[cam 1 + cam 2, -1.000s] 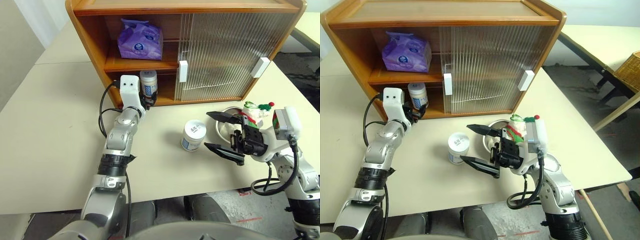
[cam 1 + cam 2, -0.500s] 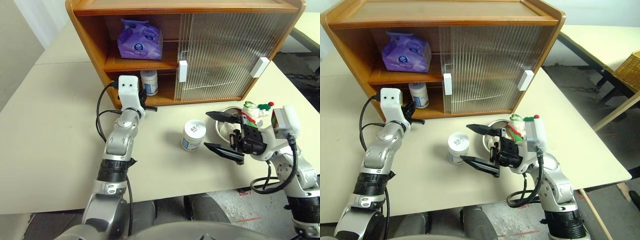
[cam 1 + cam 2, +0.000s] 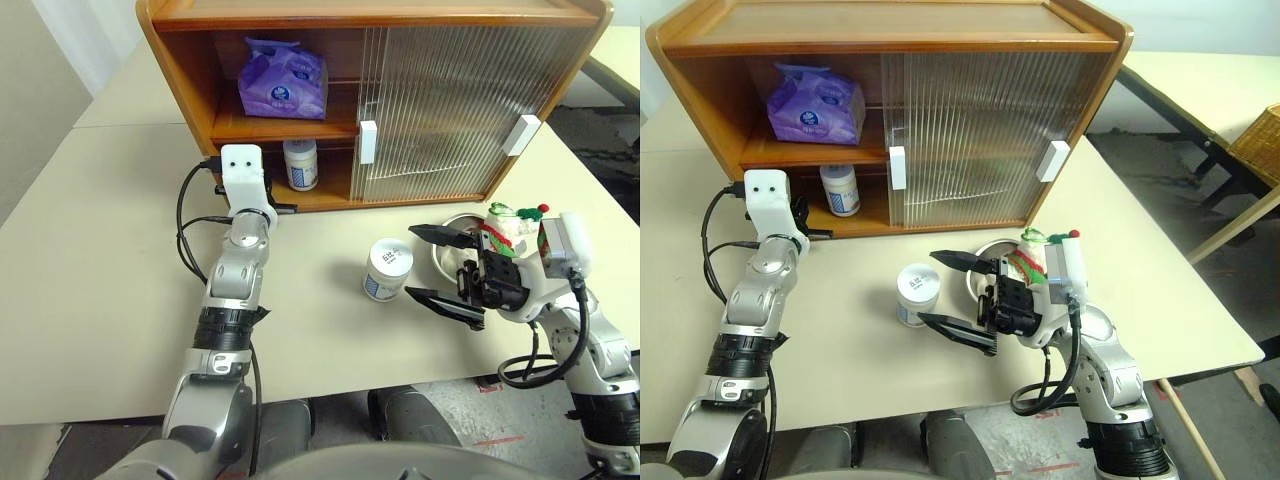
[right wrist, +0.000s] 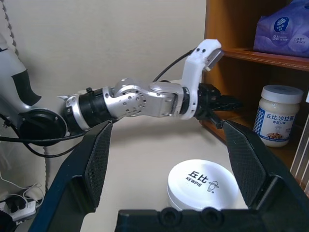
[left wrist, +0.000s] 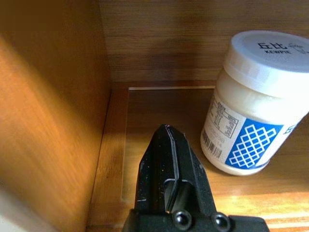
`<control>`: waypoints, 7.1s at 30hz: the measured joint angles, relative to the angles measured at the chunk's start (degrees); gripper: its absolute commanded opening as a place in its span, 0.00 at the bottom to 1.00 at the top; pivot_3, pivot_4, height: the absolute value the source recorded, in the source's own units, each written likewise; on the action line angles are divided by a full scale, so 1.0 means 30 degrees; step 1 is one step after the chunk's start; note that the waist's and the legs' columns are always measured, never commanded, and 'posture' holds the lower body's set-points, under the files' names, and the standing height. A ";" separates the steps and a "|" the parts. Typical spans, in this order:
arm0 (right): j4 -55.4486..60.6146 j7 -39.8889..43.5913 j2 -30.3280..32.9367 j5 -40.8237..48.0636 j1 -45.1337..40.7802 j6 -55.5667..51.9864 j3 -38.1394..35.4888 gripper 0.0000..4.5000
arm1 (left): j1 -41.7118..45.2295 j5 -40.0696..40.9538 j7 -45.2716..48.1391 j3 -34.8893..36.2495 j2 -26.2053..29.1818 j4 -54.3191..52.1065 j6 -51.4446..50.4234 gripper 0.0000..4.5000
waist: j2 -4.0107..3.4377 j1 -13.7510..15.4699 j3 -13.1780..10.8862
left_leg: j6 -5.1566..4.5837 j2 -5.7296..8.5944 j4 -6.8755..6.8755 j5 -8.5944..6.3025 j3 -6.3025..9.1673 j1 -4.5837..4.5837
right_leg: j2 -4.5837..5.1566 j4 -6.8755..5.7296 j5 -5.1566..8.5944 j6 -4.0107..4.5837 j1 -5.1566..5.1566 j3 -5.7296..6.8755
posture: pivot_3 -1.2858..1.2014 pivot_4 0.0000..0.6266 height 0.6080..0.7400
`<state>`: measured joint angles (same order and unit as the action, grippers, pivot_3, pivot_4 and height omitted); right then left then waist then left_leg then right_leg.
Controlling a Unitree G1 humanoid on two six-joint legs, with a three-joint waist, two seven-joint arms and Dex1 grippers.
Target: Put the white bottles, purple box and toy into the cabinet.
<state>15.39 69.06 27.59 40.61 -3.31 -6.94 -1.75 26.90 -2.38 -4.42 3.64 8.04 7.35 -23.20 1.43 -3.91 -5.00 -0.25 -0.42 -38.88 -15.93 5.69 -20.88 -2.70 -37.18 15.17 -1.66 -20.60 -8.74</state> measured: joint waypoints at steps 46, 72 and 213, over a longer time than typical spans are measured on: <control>0.0581 -0.0985 -0.0023 -0.0130 0.0226 0.0022 0.0073 1.00 | 0.4453 0.0581 0.2560 -0.0206 -0.0664 0.8609 0.4042 0.01 | -0.0002 -0.0186 0.0000 | -0.0127 0.0078 0.0015 0.0198 -0.0107 -0.0047 | 0.0010 0.0009 -0.0176 -0.0034 0.0028 0.0027 | 0.45 0.11 1.00; 0.0821 -0.1077 0.0107 -0.0114 0.0776 0.0044 0.0017 1.00 | 0.0485 0.0878 0.4885 -0.0790 0.0934 0.3033 0.2162 0.01 | -0.0025 -0.1095 0.0016 | -0.0118 0.0091 0.0015 0.0217 -0.0137 -0.0050 | -0.0014 0.0008 -0.0111 -0.0112 0.0028 0.0034 | 0.45 0.11 1.00; -0.0177 0.0636 0.1918 -0.0162 0.0743 -0.1423 -0.0605 1.00 | 0.4234 0.2557 0.3356 0.1024 -0.0012 1.1365 0.6062 0.69 | -0.0308 -0.0658 0.0205 | -0.0233 0.0146 -0.0009 0.0263 -0.0071 -0.0304 | 0.0136 0.0004 -0.0233 -0.0101 -0.0191 0.0017 | 0.44 0.11 1.00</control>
<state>14.86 70.96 33.34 40.13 -1.08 -11.21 -3.56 39.61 5.29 5.64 6.71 8.00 41.45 -5.01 0.50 -5.88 -4.39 -0.95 0.02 -38.91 -15.14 5.47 -21.79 -2.29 -37.17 14.47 -1.97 -21.17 -8.69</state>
